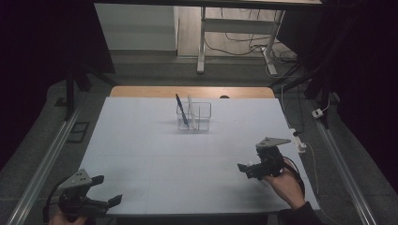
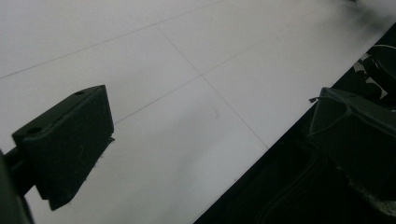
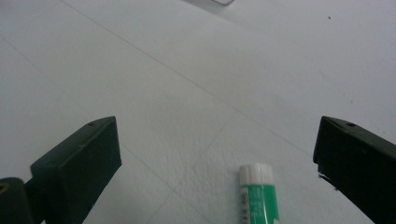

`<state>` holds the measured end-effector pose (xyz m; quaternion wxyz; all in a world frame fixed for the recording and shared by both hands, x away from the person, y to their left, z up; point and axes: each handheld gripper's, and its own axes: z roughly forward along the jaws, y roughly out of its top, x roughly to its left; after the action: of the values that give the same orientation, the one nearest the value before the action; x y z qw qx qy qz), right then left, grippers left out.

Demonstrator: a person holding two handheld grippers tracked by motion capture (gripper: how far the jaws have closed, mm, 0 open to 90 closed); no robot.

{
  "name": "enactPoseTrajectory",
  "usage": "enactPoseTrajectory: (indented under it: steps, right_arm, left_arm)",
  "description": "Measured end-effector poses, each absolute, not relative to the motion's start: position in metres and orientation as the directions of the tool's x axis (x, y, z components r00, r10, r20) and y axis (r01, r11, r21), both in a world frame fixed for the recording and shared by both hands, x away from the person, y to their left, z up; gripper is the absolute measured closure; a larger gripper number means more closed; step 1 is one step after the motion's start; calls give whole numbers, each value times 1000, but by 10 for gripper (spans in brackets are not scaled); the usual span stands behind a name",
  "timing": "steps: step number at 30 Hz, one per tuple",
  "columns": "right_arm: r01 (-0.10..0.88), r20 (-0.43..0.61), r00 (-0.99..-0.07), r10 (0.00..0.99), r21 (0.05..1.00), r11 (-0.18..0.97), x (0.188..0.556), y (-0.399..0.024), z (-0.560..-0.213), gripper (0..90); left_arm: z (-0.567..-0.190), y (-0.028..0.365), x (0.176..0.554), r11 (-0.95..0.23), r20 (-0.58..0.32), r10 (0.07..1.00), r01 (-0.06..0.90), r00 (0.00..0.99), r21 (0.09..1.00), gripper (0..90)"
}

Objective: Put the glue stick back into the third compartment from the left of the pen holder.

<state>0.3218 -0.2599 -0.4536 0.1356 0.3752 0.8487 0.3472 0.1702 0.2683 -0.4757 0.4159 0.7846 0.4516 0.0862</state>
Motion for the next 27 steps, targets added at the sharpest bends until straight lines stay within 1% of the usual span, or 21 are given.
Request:
enactPoseTrajectory:
  steps: [7, 12, 21, 23, 27]
  right_arm:
    - [569, -3, -657, 754, 654, 498, 313, -273, -461, 4]
    - [610, 11, -640, 768, 615, 500, 312, -285, -471, 4]
    - [641, -4, -651, 759, 533, 553, 313, -295, -488, 6]
    - [647, -7, -651, 759, 518, 560, 313, -298, -490, 17]
    - [663, -4, -646, 763, 492, 564, 314, -303, -494, 80]
  left_arm:
    - [-476, 268, 170, -248, -238, 780, 636, 578, 731, 0]
    - [-476, 268, 170, -247, -240, 780, 636, 578, 731, 0]
    - [-476, 268, 170, -246, -240, 780, 637, 578, 731, 0]
    - [-476, 268, 170, -246, -240, 780, 637, 578, 731, 0]
    - [-476, 268, 170, -247, -240, 780, 637, 578, 731, 0]
